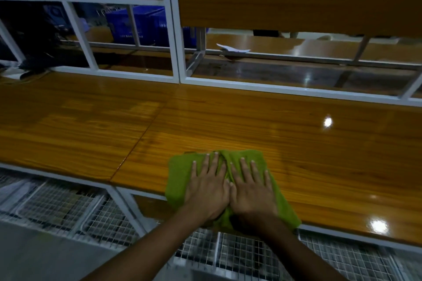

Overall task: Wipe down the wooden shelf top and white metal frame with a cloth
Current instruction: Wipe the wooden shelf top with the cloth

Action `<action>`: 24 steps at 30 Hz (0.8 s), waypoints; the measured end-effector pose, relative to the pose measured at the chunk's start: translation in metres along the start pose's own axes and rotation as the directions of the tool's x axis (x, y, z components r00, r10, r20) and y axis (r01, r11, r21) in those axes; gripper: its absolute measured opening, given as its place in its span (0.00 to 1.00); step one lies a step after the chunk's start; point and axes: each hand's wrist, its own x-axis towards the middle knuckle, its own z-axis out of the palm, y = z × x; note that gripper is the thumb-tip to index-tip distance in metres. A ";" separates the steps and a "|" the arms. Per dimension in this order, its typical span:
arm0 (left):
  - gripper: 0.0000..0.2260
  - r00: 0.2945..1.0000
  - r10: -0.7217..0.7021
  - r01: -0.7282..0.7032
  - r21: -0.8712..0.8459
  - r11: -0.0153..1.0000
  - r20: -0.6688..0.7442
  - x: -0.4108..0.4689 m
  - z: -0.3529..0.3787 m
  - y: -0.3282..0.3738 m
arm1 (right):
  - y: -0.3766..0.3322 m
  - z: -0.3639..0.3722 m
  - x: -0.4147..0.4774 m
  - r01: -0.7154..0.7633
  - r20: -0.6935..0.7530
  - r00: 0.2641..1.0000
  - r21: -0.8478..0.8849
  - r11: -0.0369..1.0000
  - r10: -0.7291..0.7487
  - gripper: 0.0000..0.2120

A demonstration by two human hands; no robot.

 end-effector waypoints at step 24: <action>0.28 1.000 0.023 -0.022 -0.023 0.999 0.016 -0.003 -0.008 -0.154 | -0.138 0.017 0.054 -0.045 0.022 0.999 -0.001 0.999 0.045 0.41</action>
